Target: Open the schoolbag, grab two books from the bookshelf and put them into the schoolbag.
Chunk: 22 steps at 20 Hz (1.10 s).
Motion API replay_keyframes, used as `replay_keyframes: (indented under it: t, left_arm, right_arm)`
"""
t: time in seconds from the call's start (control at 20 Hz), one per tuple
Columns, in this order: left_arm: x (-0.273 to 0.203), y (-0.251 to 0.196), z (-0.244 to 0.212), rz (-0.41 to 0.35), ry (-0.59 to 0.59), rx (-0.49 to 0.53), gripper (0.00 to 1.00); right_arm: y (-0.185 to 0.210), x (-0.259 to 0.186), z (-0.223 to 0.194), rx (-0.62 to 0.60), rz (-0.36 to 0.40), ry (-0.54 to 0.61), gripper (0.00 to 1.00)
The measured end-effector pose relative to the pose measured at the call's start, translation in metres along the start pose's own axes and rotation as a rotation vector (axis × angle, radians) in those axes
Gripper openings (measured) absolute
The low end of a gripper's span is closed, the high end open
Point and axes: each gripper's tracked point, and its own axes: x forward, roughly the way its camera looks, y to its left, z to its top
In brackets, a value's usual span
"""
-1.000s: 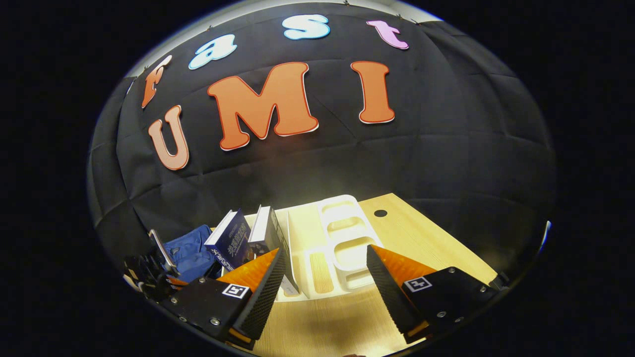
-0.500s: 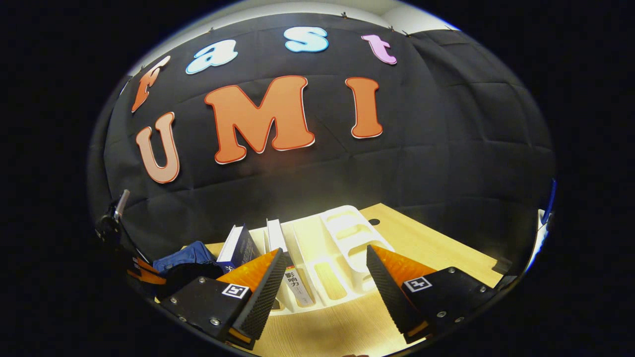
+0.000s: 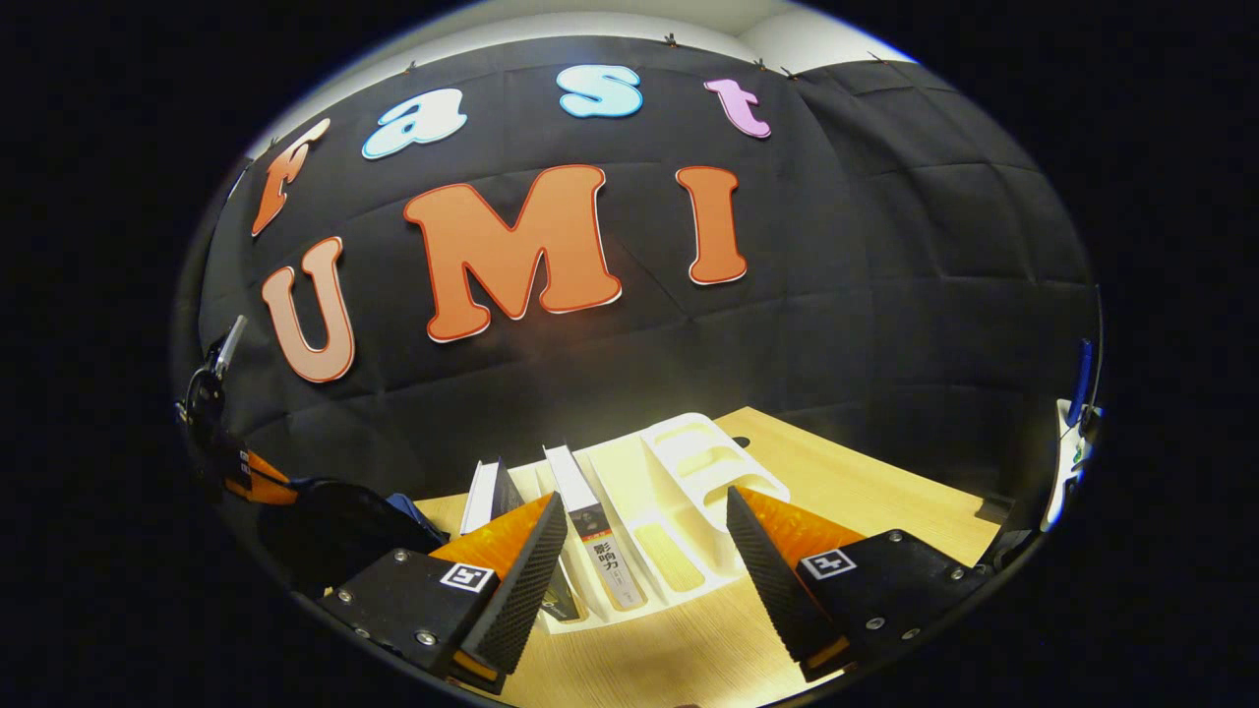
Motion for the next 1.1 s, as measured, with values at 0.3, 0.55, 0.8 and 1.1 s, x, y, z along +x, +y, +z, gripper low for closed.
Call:
replay_keyframes:
  t: [0.3,0.55,0.8,1.1]
  left_arm:
    - [0.012,-0.011,-0.004,-0.038,-0.035,-0.067,0.01]
    - [0.014,-0.007,-0.012,-0.046,-0.062,-0.086,0.00]
    - [0.014,-0.012,-0.017,-0.082,-0.100,-0.116,0.00]
    - [0.017,-0.009,-0.025,-0.120,-0.146,-0.159,0.01]
  right_arm:
    - [0.031,0.001,0.018,-0.099,0.071,0.001,0.97]
    - [0.087,0.012,0.048,-0.171,0.200,0.037,0.97]
    - [0.140,0.040,0.045,-0.327,0.288,0.223,0.97]
    - [0.175,0.077,-0.021,-0.391,0.352,0.623,0.98]
